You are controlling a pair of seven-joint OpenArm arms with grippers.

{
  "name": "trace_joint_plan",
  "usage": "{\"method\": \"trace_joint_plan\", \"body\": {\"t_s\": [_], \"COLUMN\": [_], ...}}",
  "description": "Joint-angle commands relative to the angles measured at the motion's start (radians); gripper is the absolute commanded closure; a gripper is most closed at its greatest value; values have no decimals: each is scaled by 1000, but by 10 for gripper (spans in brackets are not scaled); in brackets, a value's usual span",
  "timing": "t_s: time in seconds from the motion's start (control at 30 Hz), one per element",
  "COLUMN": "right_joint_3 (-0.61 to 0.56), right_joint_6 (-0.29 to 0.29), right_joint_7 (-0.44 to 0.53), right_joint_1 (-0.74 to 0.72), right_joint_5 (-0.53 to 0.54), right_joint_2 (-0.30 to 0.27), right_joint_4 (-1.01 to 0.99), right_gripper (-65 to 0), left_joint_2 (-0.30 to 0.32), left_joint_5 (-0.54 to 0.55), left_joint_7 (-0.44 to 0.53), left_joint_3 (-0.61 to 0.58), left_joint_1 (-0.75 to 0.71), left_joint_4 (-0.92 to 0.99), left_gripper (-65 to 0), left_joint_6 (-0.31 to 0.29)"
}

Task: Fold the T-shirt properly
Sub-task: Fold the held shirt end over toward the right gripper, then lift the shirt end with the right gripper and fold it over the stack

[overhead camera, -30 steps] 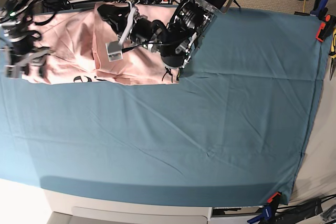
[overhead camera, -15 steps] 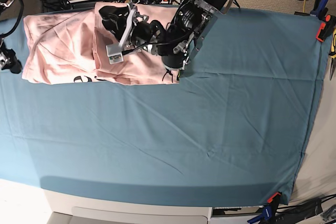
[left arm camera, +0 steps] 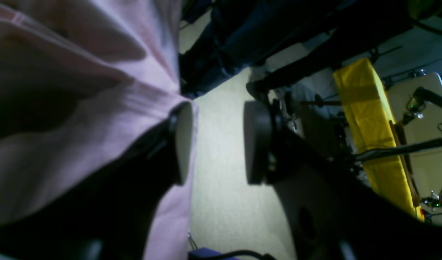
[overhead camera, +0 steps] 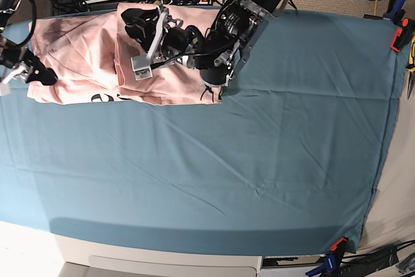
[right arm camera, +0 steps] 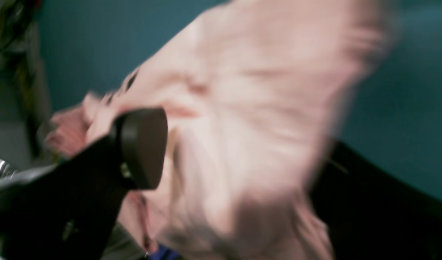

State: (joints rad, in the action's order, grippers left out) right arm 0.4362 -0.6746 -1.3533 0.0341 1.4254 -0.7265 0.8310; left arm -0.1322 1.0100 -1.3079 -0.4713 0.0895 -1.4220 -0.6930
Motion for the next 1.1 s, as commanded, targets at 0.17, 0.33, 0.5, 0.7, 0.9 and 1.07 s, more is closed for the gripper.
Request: {"method": "trace_joint_plan", "body": {"t_s": [0.17, 0.33, 0.5, 0.7, 0.9, 1.07], "right_joint_3": [22, 173, 232, 231, 230, 195], "right_joint_6": [1, 15, 20, -3, -10, -9], "right_joint_7": [-43, -43, -43, -43, -43, -43], "right_joint_1": [2, 3, 47, 167, 271, 304], "right_joint_5": [58, 58, 58, 58, 10, -130], "right_joint_2": [-3, -3, 0, 97, 307, 451], "right_joint_4": [14, 85, 309, 742, 1063, 1167], "right_gripper": [-70, -15, -15, -15, -15, -15], "left_joint_2": [-20, 25, 71, 102, 102, 102], "left_joint_5": [31, 37, 37, 37, 38, 38], "left_joint_7": [-31, -39, -42, -52, -62, -63], "left_joint_3": [-2, -2, -2, -1, -2, -2], "left_joint_1": [33, 35, 35, 32, 14, -7], "left_joint_4": [-24, -64, -70, -77, -85, -85], "left_gripper": [-244, -230, -230, -230, -230, -230], "left_joint_6": [-5, -5, -5, -5, -5, -5]}}
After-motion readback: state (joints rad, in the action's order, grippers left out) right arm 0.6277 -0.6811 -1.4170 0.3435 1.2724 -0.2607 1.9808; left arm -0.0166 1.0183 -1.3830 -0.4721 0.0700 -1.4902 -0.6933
